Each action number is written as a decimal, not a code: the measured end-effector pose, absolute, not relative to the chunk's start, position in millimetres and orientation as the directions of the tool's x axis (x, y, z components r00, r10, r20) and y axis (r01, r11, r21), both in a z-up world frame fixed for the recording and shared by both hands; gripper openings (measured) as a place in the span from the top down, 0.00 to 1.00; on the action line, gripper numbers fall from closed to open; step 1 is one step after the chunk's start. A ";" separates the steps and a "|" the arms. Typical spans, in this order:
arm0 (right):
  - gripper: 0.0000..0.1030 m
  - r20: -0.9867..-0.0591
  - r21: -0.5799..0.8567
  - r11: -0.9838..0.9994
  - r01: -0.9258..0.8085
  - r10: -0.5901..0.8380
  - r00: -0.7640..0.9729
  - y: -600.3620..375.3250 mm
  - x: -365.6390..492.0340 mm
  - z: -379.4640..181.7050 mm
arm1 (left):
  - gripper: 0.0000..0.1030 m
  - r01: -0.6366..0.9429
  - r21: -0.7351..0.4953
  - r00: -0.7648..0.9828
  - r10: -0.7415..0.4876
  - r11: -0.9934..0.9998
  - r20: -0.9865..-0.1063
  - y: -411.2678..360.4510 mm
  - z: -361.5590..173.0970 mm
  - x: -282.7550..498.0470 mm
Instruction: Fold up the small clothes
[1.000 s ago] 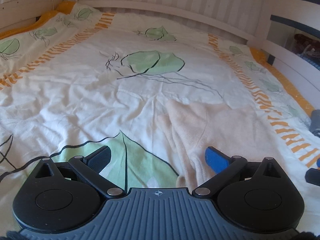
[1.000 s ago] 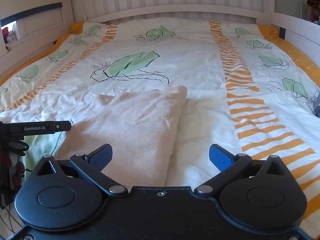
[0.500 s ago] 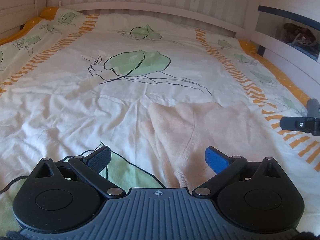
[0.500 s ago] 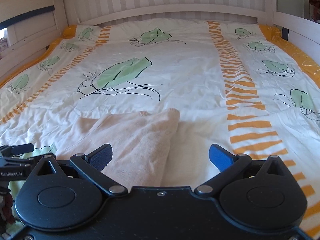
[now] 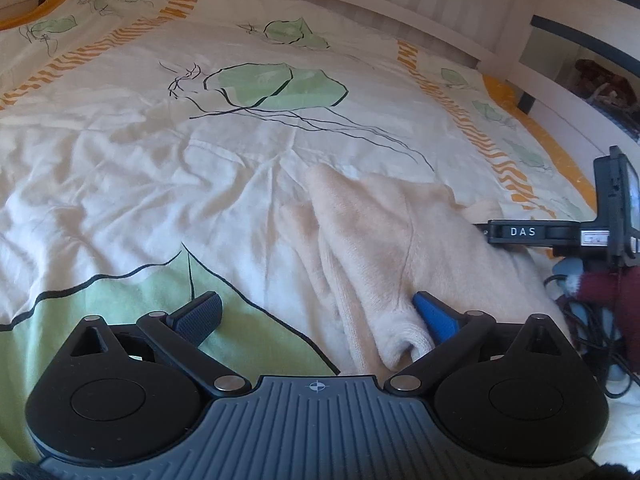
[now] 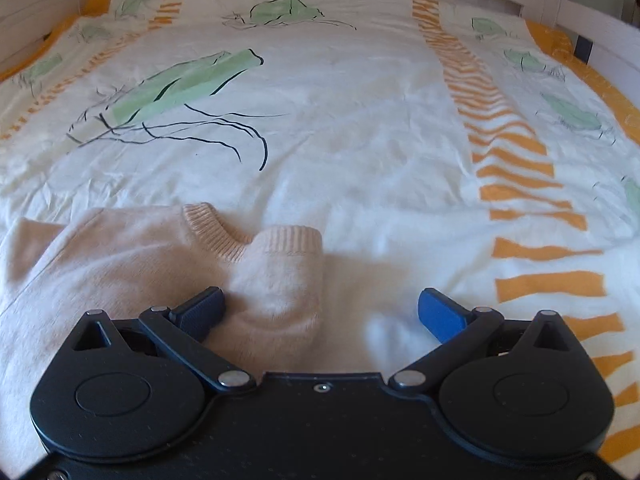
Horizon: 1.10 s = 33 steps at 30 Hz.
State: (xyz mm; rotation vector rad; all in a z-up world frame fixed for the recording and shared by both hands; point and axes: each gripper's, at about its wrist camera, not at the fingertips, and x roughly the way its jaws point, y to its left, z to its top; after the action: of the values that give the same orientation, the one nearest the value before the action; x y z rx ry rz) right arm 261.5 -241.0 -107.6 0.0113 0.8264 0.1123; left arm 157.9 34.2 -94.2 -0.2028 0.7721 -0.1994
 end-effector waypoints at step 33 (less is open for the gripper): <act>0.00 -0.570 0.107 0.983 -0.148 0.183 0.801 -233.8 62.5 1.1 | 0.01 0.144 -0.150 0.797 -0.205 0.978 -0.569 -9.8 -5.6 53.4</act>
State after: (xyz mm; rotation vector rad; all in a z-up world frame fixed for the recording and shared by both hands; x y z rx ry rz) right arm 62.5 -233.8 1.1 0.0584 0.6168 0.1779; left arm 53.4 -9.8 -5.6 -0.1013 0.6218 -0.1878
